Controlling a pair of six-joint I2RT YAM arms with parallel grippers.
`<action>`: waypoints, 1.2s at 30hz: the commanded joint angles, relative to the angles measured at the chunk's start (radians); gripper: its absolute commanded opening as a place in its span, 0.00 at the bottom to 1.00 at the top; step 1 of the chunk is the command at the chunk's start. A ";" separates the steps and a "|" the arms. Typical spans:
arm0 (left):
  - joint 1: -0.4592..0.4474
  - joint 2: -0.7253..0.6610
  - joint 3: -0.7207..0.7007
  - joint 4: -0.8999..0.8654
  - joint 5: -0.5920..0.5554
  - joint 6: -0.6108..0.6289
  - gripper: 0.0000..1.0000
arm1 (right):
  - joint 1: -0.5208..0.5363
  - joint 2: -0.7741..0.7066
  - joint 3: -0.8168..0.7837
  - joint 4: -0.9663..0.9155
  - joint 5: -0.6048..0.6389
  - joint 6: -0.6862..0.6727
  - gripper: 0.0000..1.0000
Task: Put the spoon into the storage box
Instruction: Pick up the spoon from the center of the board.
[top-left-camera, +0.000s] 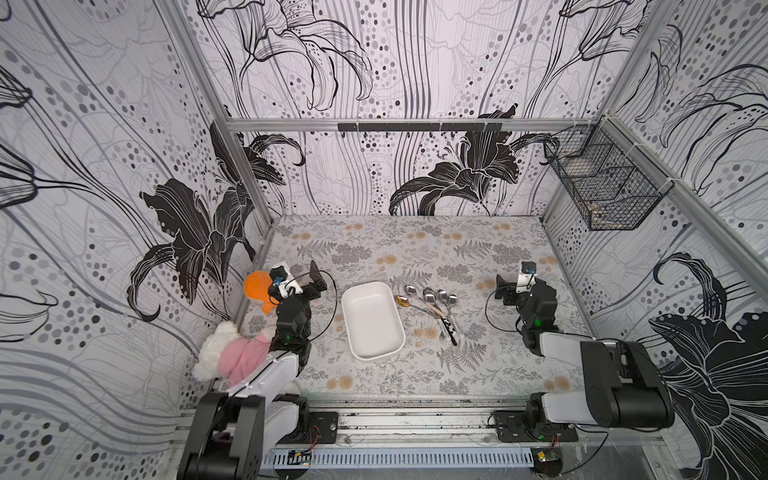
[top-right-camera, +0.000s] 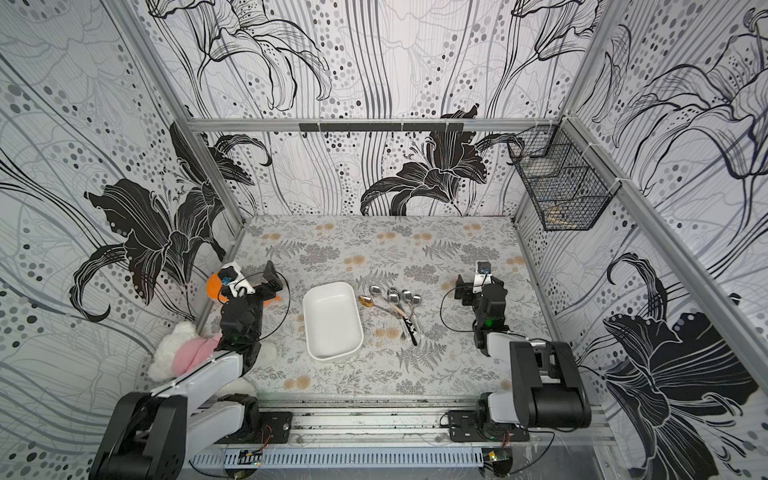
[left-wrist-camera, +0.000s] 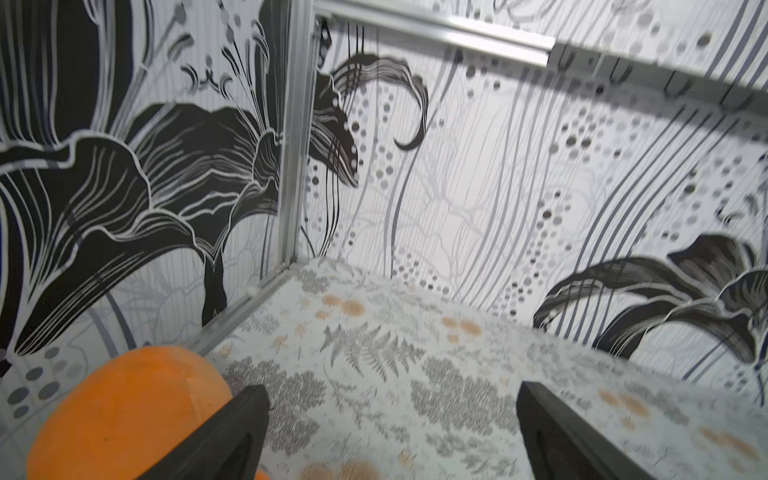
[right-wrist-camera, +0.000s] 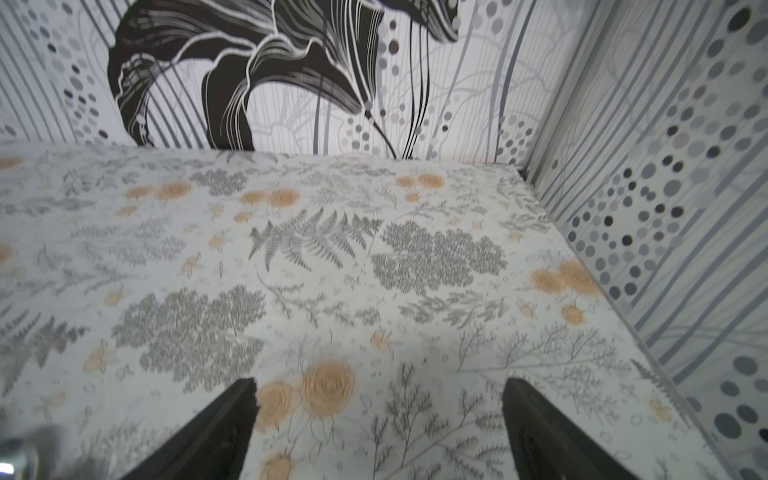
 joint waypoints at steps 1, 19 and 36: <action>0.003 -0.092 -0.009 -0.154 -0.062 -0.171 0.98 | 0.006 -0.077 0.124 -0.221 0.060 0.154 0.97; -0.007 -0.119 0.242 -0.694 0.204 -0.524 0.97 | -0.037 -0.098 0.232 -0.461 -0.122 0.484 0.97; -0.007 -0.180 0.485 -1.220 0.320 -0.380 0.91 | 0.084 -0.002 0.379 -0.628 -0.273 0.438 0.98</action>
